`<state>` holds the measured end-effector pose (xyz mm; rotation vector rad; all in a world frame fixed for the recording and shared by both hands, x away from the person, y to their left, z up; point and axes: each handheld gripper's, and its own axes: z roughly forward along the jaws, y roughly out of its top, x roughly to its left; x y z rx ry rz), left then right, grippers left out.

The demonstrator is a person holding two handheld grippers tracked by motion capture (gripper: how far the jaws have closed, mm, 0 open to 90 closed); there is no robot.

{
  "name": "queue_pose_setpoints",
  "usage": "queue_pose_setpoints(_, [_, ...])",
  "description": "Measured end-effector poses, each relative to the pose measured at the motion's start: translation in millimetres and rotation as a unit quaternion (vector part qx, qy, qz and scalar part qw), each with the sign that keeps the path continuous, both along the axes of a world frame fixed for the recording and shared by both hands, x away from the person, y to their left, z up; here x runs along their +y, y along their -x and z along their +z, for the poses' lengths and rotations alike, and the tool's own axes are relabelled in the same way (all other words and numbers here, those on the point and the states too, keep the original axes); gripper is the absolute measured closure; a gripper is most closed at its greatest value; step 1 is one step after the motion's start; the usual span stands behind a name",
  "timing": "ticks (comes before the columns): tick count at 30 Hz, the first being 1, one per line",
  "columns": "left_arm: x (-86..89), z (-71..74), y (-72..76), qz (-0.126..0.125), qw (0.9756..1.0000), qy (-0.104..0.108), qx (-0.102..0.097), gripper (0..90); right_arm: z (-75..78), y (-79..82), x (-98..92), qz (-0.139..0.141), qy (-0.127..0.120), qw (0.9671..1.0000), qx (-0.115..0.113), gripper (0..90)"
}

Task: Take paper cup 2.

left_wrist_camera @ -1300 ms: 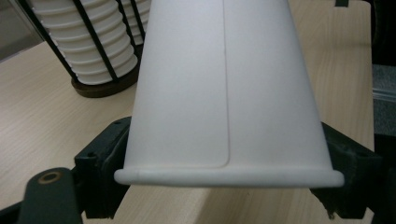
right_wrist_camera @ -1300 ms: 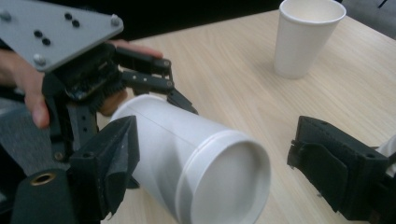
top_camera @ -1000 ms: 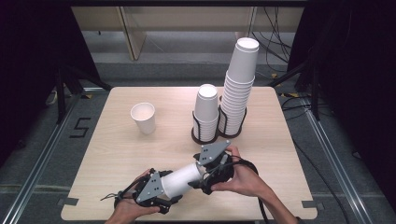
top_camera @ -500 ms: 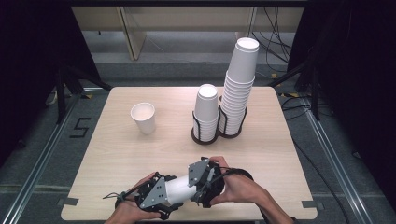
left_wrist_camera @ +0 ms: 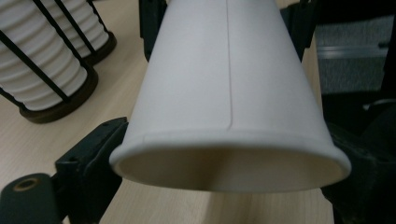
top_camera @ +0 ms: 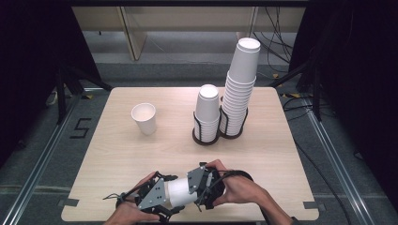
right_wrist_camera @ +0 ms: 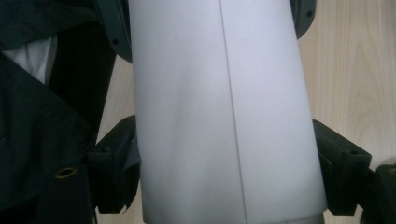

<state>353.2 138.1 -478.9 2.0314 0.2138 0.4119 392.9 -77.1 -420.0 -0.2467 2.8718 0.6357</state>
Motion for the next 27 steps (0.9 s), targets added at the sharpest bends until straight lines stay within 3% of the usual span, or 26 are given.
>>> queue_pose_setpoints(1, [1.6,-0.5,-1.1,0.003,0.9998,0.020,0.005,7.8,0.9,-0.9,-2.5,-0.004,-0.005,1.0000,0.002,23.3])
queue_pose_setpoints(2, [3.3,-0.4,-2.1,0.003,0.9994,0.033,0.007,8.5,1.8,-5.1,-4.3,0.016,-0.017,0.9997,-0.002,23.5])
queue_pose_setpoints(5, [7.3,-0.2,-4.4,0.013,0.9956,0.091,0.014,8.3,5.5,-9.6,-15.1,-0.002,-0.056,0.9982,0.023,23.7])
queue_pose_setpoints(9, [9.3,1.1,-6.6,0.027,0.9912,0.125,0.034,8.2,8.1,-19.6,-26.9,0.008,-0.110,0.9927,0.049,23.7])
queue_pose_setpoints(11, [11.5,1.3,-7.8,0.035,0.9912,0.121,0.040,8.3,8.9,-22.6,-31.1,0.006,-0.129,0.9902,0.053,23.8])
queue_pose_setpoints(14, [12.0,1.1,-8.7,0.033,0.9894,0.134,0.046,8.4,10.3,-25.7,-35.4,0.010,-0.156,0.9855,0.065,23.8])
queue_pose_setpoints(15, [10.9,0.9,-8.8,0.031,0.9879,0.145,0.046,8.4,10.6,-25.0,-35.9,0.007,-0.159,0.9847,0.071,23.7])
queue_pose_setpoints(17, [10.8,2.6,-7.6,0.029,0.9877,0.146,0.046,8.7,10.2,-25.3,-35.6,0.008,-0.160,0.9845,0.070,23.7])
queue_pose_setpoints(18, [9.5,2.2,-7.6,0.026,0.9855,0.161,0.047,8.2,9.8,-24.5,-35.1,0.008,-0.162,0.9840,0.075,23.8])
queue_pose_setpoints(19, [10.4,3.6,-6.9,0.027,0.9861,0.156,0.049,7.0,8.9,-25.2,-34.2,0.014,-0.164,0.9836,0.073,23.7])
queue_pose_setpoints(20, [10.1,4.0,-6.8,0.026,0.9849,0.163,0.053,6.4,8.2,-24.8,-33.2,0.014,-0.165,0.9834,0.074,23.7])
queue_pose_setpoints(21, [9.2,4.1,-7.4,0.021,0.9816,0.181,0.058,5.7,7.7,-24.4,-32.4,0.016,-0.165,0.9832,0.076,23.7])
queue_pose_setpoints(23, [9.6,5.9,-6.5,0.024,0.9808,0.183,0.062,5.1,5.5,-22.1,-29.7,0.013,-0.167,0.9816,0.092,23.7])
queue_pose_setpoints(24, [9.5,6.3,-6.4,0.023,0.9815,0.181,0.057,4.7,4.6,-23.5,-29.0,0.017,-0.166,0.9825,0.082,23.6])
queue_pose_setpoints(25, [9.6,6.3,-6.0,0.023,0.9817,0.180,0.056,4.6,3.5,-23.1,-27.7,0.017,-0.172,0.9810,0.089,23.7])
queue_pose_setpoints(26, [8.6,5.2,-6.5,0.015,0.9798,0.192,0.053,4.6,2.9,-22.4,-27.1,0.017,-0.175,0.9794,0.100,23.7])
queue_pose_setpoints(27, [9.7,6.1,-5.3,0.021,0.9811,0.186,0.050,4.9,1.7,-22.4,-26.3,0.016,-0.177,0.9786,0.104,23.6])
